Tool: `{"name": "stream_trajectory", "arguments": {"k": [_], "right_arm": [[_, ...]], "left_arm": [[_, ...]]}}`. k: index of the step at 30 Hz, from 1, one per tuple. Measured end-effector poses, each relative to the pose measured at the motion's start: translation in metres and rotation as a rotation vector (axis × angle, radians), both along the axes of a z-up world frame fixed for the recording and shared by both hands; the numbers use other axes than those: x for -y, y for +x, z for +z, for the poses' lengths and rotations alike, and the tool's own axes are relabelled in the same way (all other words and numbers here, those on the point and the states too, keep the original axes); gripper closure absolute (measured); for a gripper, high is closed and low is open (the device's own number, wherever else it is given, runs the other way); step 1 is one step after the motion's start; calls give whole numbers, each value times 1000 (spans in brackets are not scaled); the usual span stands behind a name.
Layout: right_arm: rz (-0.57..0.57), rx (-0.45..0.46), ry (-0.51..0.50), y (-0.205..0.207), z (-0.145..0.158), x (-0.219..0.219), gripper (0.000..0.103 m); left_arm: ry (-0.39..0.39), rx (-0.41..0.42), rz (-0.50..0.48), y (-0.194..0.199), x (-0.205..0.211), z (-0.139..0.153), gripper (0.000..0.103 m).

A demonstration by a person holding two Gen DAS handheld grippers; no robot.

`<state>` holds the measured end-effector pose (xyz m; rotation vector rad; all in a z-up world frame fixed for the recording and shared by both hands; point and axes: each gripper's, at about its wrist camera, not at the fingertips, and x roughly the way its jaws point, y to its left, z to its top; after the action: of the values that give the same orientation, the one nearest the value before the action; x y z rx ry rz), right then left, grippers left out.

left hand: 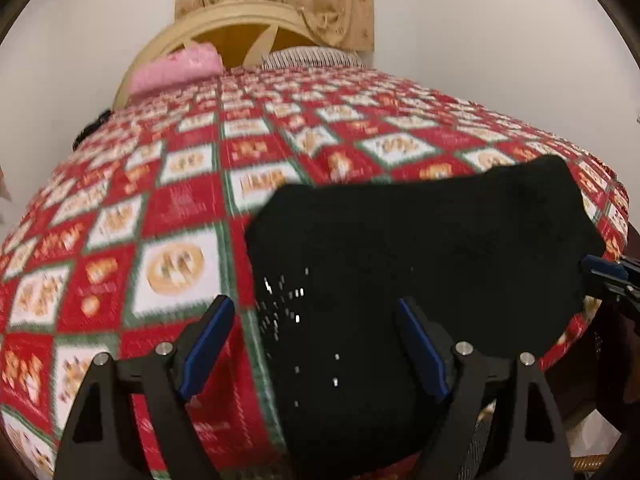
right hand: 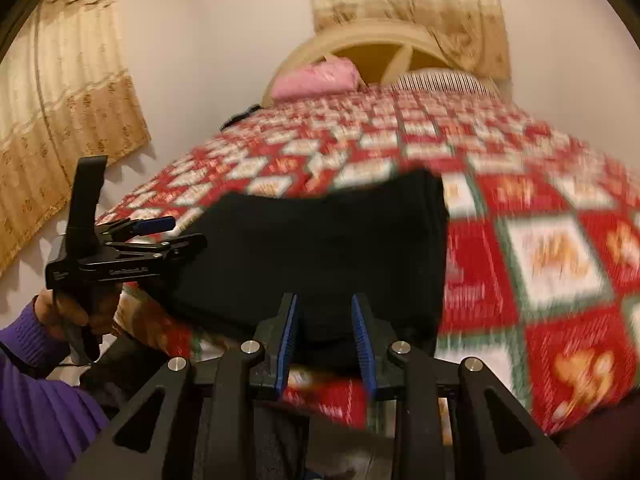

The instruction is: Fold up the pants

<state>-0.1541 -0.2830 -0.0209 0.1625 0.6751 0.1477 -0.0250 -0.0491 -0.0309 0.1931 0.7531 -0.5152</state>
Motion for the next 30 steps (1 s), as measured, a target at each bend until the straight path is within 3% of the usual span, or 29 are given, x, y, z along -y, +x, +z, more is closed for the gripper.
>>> {"name": "stream_trajectory", "arguments": {"k": [4, 11, 14, 18, 23, 30], "right_arm": [[-3, -35, 97, 2, -3, 12, 75], [2, -94, -39, -1, 11, -9, 75], [-1, 4, -14, -2, 37, -10, 74], [-74, 96, -81, 28, 55, -13, 73], [-206, 43, -83, 84, 28, 5, 73], [-250, 18, -70, 96, 15, 14, 73]], "left_arm": [[-39, -46, 29, -6, -6, -5, 17], [-6, -22, 44, -15, -2, -6, 17], [4, -20, 59, -15, -2, -6, 14], [2, -35, 73, -13, -2, -6, 14], [18, -22, 75, -14, 0, -6, 14], [8, -23, 87, -10, -1, -9, 8]]}}
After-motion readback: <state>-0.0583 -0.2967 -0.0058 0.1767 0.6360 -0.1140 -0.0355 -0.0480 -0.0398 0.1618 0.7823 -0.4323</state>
